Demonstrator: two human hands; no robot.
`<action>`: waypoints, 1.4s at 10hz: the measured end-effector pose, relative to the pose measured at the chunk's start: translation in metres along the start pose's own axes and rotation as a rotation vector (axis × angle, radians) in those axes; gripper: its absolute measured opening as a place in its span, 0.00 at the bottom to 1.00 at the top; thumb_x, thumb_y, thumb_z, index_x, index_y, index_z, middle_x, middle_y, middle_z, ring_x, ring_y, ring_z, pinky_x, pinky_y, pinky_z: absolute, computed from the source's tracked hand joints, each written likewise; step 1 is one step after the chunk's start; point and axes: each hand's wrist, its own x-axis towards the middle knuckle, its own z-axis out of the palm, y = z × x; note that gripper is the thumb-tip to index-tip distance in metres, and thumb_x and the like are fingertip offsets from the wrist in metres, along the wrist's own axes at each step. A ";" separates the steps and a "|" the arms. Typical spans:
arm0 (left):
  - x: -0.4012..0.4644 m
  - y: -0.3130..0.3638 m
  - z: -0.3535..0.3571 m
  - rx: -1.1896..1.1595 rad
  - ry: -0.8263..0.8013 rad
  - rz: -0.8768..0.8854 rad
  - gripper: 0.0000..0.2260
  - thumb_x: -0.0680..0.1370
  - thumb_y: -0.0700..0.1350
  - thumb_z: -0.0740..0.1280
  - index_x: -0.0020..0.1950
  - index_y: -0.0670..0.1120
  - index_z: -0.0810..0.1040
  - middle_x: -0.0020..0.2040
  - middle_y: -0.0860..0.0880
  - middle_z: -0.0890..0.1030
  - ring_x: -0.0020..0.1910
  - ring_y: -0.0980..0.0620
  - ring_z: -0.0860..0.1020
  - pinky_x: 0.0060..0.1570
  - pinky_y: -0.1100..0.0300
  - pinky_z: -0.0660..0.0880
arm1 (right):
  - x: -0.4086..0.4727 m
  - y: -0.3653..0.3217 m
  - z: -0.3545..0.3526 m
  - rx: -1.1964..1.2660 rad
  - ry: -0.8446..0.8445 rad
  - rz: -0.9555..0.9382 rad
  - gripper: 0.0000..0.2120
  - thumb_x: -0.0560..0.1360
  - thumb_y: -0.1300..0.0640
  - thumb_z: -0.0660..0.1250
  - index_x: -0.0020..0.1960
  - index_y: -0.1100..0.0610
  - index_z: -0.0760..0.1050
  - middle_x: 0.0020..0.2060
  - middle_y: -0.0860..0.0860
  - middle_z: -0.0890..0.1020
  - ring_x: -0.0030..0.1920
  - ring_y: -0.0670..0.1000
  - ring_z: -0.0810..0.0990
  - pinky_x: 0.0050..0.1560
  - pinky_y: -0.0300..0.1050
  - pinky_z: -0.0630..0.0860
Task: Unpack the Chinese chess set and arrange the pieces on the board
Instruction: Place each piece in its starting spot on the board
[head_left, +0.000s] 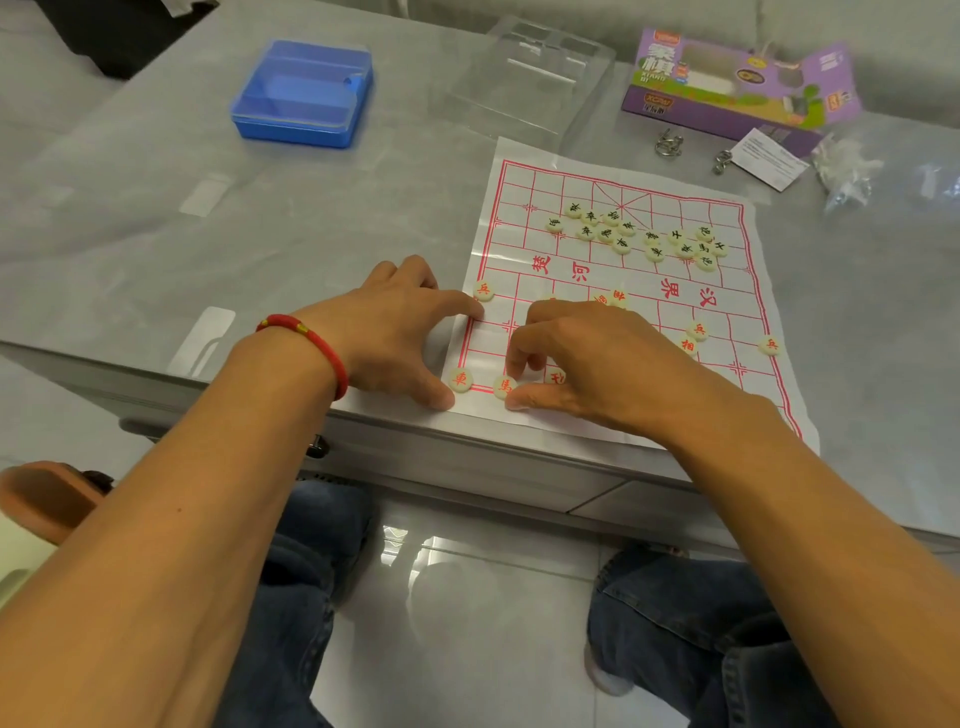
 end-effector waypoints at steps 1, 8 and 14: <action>0.000 -0.001 0.001 0.001 -0.001 0.002 0.41 0.69 0.57 0.77 0.77 0.61 0.59 0.70 0.50 0.62 0.70 0.46 0.60 0.69 0.49 0.65 | 0.001 0.000 0.001 -0.002 -0.003 0.002 0.14 0.74 0.42 0.70 0.55 0.48 0.80 0.50 0.44 0.79 0.47 0.45 0.75 0.43 0.34 0.69; -0.001 0.001 0.000 -0.010 -0.013 -0.011 0.40 0.69 0.57 0.76 0.77 0.61 0.59 0.71 0.50 0.62 0.71 0.45 0.60 0.70 0.45 0.65 | -0.033 0.046 -0.025 0.145 -0.004 0.251 0.09 0.75 0.51 0.73 0.54 0.45 0.79 0.44 0.40 0.79 0.40 0.43 0.75 0.41 0.34 0.70; -0.002 0.002 0.000 -0.008 -0.018 -0.012 0.40 0.70 0.57 0.76 0.77 0.61 0.58 0.72 0.50 0.61 0.72 0.45 0.60 0.70 0.46 0.65 | -0.022 0.050 -0.018 0.089 0.082 0.272 0.13 0.75 0.48 0.72 0.58 0.47 0.80 0.48 0.45 0.81 0.41 0.44 0.75 0.48 0.42 0.77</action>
